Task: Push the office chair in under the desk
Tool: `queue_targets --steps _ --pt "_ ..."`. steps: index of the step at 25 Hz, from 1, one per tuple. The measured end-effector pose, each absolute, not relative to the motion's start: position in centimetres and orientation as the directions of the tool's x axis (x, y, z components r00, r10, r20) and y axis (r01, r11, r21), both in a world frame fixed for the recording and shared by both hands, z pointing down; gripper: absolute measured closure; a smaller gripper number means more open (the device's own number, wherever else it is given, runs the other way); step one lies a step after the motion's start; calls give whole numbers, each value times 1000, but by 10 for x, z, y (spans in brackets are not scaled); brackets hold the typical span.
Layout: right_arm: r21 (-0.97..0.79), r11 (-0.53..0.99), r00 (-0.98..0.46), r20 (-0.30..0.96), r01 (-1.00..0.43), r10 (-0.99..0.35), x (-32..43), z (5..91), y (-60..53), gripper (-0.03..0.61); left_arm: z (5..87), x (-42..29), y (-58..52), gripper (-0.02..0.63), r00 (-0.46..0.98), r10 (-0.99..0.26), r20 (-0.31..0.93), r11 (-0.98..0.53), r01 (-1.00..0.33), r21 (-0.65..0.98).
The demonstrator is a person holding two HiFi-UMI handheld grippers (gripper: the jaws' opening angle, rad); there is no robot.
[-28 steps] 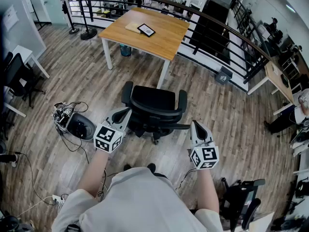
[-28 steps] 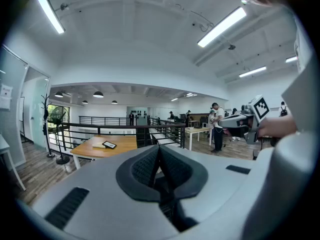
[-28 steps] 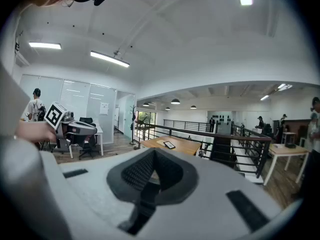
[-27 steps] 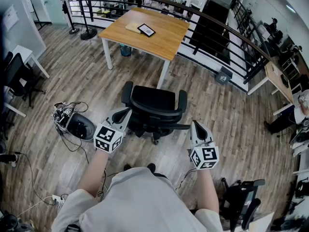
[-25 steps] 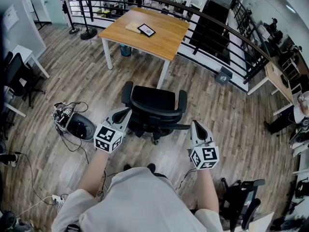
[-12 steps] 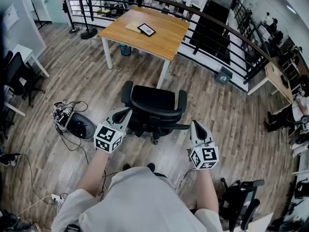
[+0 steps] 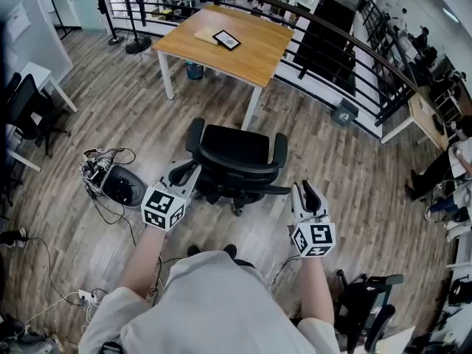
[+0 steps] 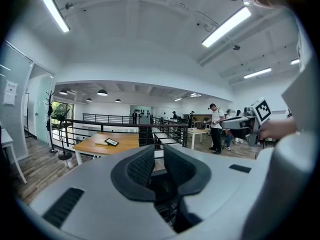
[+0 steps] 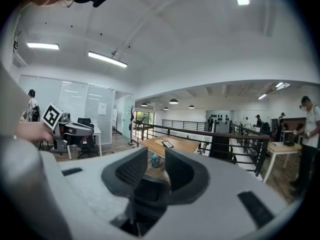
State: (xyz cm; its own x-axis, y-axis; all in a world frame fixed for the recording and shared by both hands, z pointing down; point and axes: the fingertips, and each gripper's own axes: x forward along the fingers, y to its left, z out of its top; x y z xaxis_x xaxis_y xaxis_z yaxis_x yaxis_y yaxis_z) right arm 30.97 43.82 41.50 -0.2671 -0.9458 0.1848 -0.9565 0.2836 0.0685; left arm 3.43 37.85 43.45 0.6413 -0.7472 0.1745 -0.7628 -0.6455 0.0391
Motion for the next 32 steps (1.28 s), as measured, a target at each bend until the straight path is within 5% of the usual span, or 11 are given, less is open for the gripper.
queue_targets --steps 8,32 --pt "59 314 -296 206 -948 -933 315 422 432 417 442 32 376 468 623 -756 201 -627 -777 52" --pt "90 581 -489 446 -809 -750 332 507 410 417 494 43 380 460 550 -756 356 -599 -800 -35"
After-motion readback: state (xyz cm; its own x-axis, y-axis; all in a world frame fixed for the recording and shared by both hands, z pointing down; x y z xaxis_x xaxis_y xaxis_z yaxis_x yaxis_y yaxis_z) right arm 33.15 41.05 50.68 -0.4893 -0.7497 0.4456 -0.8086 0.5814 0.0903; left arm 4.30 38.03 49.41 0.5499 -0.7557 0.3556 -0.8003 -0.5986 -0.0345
